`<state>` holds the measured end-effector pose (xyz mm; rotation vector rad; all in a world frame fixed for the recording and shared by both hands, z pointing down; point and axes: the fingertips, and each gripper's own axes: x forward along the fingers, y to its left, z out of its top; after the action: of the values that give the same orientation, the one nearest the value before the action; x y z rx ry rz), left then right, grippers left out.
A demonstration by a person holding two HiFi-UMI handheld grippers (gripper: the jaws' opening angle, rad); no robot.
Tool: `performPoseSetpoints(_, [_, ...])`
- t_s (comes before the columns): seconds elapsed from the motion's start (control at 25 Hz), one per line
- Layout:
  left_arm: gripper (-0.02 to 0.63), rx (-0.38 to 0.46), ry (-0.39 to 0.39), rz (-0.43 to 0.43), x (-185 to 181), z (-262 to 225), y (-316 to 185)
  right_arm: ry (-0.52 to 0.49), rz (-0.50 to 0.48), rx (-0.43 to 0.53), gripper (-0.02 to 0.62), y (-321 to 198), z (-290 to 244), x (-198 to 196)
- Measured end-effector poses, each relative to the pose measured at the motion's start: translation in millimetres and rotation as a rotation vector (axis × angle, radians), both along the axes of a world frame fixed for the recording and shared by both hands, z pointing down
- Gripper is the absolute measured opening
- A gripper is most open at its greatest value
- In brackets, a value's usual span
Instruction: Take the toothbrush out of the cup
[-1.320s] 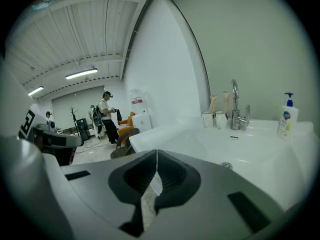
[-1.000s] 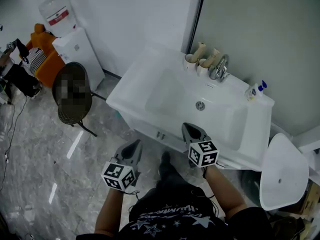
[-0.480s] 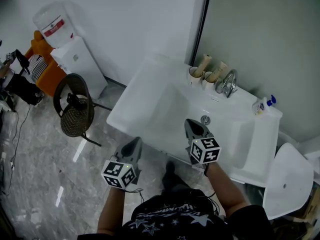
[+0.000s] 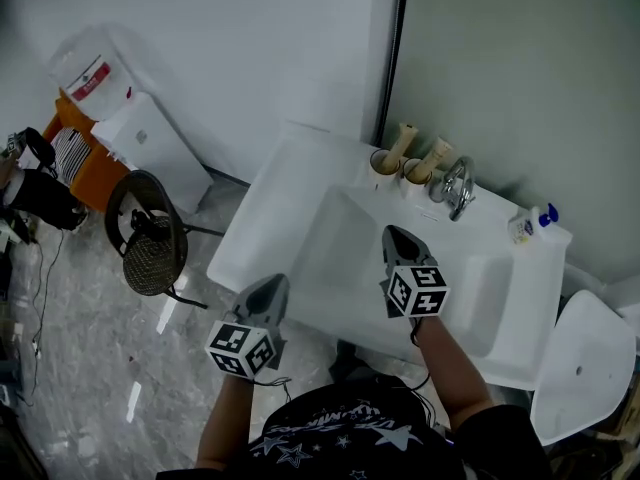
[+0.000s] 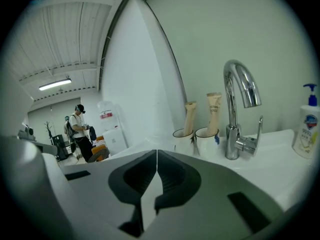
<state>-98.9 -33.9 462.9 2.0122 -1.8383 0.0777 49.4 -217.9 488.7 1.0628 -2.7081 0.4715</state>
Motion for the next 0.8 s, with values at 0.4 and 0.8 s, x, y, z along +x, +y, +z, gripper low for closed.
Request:
performPoseSetpoints(0.4, [0.018, -0.021, -0.027, 0.038, 4.1, -0.9, -46.6, -0.085, 0.059, -0.012, 0.015, -47.1, -8.4, -2.4])
performPoseSetpoints(0.8, [0.018, -0.026, -0.024, 0.106, 1.9, -1.6, -71.4, -0.081, 0.117, -0.014, 0.015, -65.6, -14.6, -8.3])
